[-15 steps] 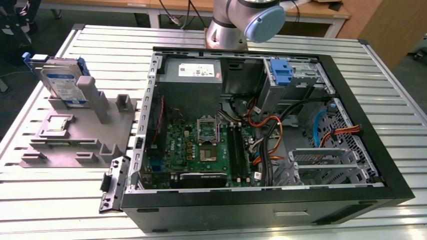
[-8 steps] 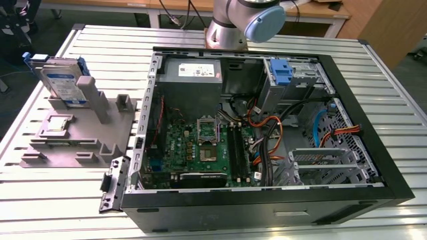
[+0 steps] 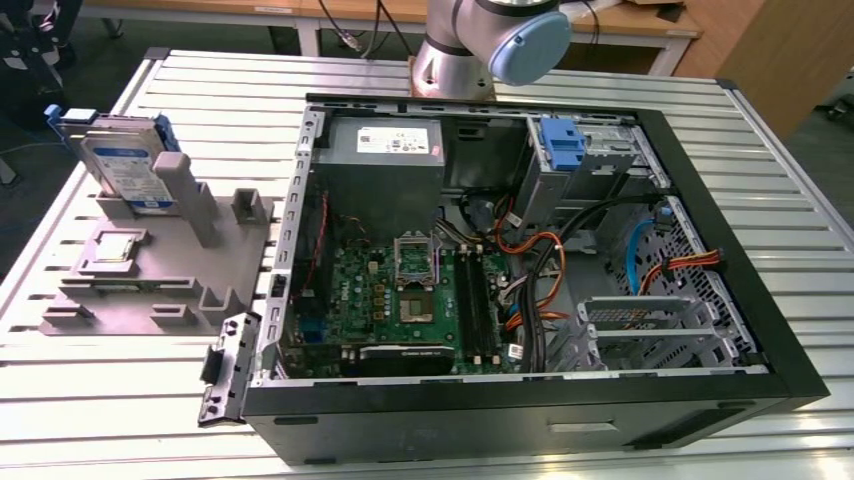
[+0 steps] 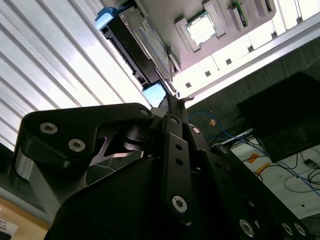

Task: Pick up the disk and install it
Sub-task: 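Pick up the disk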

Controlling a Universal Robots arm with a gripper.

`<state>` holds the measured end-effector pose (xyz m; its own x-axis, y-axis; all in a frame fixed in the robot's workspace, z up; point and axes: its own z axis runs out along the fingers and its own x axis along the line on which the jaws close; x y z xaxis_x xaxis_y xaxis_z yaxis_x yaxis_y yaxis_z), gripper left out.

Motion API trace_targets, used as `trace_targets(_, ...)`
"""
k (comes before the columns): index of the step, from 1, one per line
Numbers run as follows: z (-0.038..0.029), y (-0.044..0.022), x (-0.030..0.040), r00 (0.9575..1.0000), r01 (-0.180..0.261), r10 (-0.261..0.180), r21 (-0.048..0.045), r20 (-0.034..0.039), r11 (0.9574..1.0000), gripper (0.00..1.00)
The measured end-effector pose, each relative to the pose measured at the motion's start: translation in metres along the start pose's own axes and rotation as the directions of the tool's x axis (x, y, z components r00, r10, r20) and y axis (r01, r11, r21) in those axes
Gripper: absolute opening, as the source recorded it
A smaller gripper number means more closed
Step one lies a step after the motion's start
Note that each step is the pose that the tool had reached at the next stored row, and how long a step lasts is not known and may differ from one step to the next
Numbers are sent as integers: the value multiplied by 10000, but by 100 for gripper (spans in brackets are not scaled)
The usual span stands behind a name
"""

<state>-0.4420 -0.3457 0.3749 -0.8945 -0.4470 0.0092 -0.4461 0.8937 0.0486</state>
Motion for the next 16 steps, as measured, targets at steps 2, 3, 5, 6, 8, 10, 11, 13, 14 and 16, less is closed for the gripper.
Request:
trace_targets(2,1,0,0,9997,245,-245,3,-10,9997,10)
trace_targets(3,0,0,0,9991,415,-415,3,-20,9991,10)
trace_targets(5,0,-1,0,9974,723,-723,5,-35,9974,10)
trace_targets(6,1,-1,0,9959,908,-908,7,-44,9959,10)
trace_targets(8,1,-1,0,9920,1264,-1264,8,-62,9920,10)
trace_targets(10,4,-1,0,9869,1612,-1611,9,-79,9869,10)
trace_targets(11,4,-1,0,9845,1752,-1752,9,-86,9845,10)
trace_targets(13,6,-2,1,9821,1881,-1880,28,-69,9822,10)
trace_targets(14,10,-2,2,9816,1908,-1908,55,-30,9816,10)
trace_targets(16,17,-3,2,9801,1986,-1987,107,38,9800,10)
